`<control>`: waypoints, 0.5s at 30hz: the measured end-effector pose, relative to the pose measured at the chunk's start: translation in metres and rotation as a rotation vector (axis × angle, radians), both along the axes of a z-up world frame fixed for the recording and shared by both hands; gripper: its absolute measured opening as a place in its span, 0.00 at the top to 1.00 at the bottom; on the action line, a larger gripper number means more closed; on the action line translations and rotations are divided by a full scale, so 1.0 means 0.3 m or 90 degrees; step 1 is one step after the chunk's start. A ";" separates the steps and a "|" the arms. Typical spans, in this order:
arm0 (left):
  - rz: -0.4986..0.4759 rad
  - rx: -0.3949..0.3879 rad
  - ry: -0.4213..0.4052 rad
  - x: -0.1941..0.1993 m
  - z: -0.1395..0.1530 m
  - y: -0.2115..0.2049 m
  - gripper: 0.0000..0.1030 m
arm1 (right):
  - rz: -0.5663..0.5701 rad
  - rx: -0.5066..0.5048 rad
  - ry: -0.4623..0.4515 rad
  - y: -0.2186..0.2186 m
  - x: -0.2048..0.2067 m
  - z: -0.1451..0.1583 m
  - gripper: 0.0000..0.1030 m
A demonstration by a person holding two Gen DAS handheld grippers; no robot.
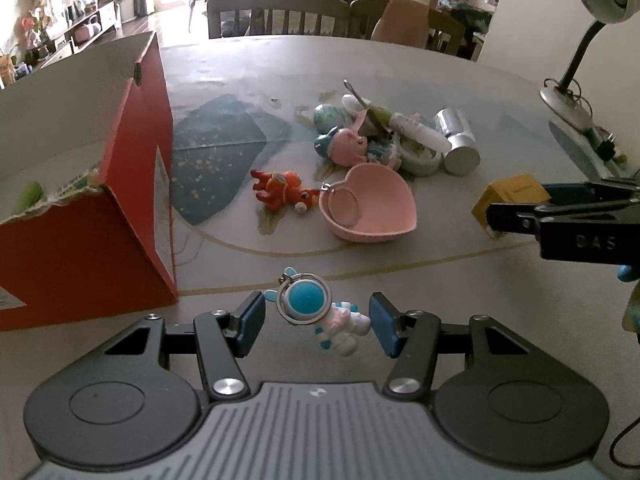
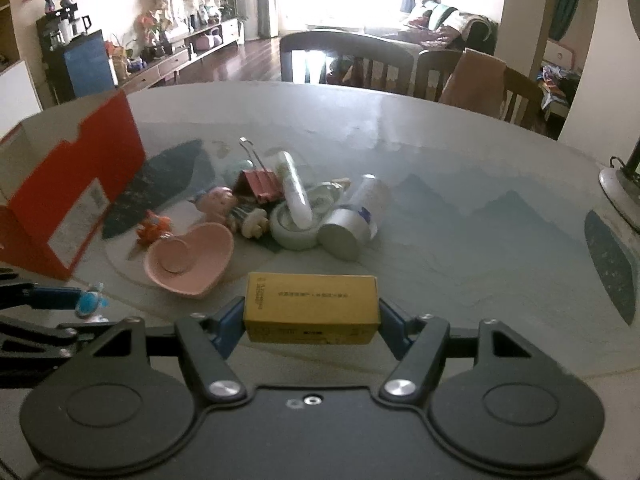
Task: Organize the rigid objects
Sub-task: 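Carry the yellow carton and astronaut keychain in both tools into the shoebox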
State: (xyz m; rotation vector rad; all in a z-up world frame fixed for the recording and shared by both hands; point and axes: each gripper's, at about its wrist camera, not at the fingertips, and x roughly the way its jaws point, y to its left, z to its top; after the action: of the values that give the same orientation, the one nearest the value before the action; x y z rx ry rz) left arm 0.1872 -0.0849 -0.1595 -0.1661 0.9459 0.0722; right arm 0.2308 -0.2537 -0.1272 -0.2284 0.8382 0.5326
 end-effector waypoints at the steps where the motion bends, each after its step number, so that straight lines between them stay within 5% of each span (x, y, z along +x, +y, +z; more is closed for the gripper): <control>1: 0.000 -0.004 -0.002 -0.002 0.006 0.004 0.45 | 0.002 0.003 -0.002 -0.001 -0.008 0.014 0.33; 15: -0.020 -0.022 -0.055 -0.048 0.185 0.052 0.45 | 0.034 0.023 -0.024 0.044 -0.110 0.188 0.33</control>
State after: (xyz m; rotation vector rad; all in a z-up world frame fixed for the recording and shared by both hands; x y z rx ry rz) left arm 0.1728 -0.0691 -0.1039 -0.1842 0.8630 0.0190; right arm 0.1978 -0.2405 -0.0709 -0.2276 0.7868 0.5907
